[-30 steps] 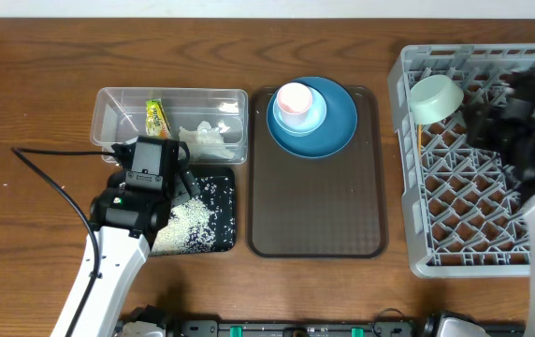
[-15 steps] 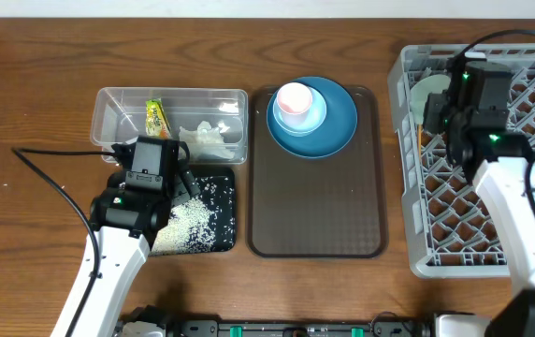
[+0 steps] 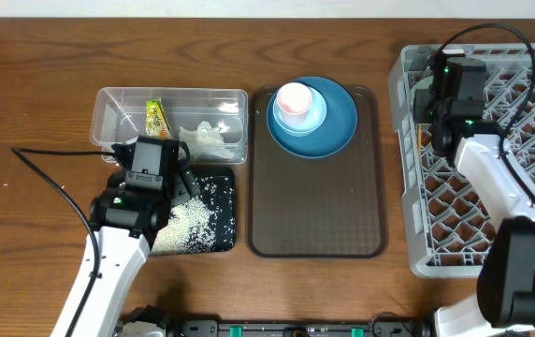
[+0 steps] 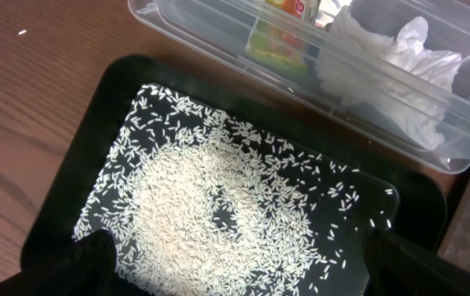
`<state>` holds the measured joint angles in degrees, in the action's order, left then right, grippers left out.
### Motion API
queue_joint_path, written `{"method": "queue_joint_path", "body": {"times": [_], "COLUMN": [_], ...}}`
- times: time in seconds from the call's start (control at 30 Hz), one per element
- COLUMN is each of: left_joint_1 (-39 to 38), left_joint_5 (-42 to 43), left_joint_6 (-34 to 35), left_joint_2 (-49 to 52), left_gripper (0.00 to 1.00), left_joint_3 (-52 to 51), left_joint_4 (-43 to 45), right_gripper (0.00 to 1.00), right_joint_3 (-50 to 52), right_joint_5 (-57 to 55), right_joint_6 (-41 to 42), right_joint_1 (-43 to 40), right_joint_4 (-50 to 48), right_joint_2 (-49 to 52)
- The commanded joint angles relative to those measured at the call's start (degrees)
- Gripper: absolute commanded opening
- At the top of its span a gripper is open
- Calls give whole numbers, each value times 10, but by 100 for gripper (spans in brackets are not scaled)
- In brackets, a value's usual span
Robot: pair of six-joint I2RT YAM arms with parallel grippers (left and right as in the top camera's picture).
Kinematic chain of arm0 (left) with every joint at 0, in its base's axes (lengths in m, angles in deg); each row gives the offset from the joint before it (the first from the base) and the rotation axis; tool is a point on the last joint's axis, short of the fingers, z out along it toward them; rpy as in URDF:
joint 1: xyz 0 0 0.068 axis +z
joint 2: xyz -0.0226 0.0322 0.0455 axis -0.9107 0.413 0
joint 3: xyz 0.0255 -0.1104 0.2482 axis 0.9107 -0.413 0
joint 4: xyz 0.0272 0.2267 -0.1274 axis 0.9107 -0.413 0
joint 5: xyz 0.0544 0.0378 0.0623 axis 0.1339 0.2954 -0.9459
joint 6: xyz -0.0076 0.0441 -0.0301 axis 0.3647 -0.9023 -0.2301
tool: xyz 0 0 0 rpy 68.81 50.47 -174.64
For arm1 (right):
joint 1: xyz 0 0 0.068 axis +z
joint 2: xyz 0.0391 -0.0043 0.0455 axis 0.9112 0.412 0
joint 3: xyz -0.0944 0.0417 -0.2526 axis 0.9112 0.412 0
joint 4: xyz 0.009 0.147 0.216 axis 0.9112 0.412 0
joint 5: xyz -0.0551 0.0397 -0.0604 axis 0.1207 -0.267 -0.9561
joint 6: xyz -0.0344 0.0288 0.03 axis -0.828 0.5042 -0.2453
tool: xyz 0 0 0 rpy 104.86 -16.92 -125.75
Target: Sort waste into correct bins and load items into the dishwasher rack
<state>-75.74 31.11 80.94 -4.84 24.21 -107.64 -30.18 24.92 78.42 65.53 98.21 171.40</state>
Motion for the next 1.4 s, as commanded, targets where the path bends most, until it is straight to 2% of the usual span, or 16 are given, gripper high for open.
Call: {"method": "queue_joint_path", "body": {"times": [0.0,0.33,0.43,0.57,0.67,0.87,1.07,1.23,1.37], "left_joint_1": [3,3,3,3,3,3,3,3,3], "left_joint_5": [-5,-5,-5,-5,-5,-5,-5,-5,-5], "left_joint_6": [-3,-3,-3,-3,-3,-3,-3,-3,-3], "left_joint_2": [3,3,3,3,3,3,3,3,3], "left_gripper": [98,98,98,98,98,98,98,98,98], "left_joint_3": [3,3,3,3,3,3,3,3,3], "left_joint_4": [-1,-1,-1,-1,-1,-1,2,3,3], "right_gripper": [1,1,5,18,28,33,40,43,44], "right_joint_3": [-4,-4,-4,-4,-4,-4,-4,-4,-4], "right_joint_5": [-7,-158,-206,-239,-230,-223,-64,-18,-18], "right_joint_6": [-10,-10,-9,-9,-7,-7,-7,48,53], "right_joint_1": [-5,-7,-6,-6,0,37,89,110,106], "right_joint_4": [1,81,94,106,113,121,143,204,279], "right_joint_2": [22,12,3,-12,-35,-114,-195,-221,-215]}}
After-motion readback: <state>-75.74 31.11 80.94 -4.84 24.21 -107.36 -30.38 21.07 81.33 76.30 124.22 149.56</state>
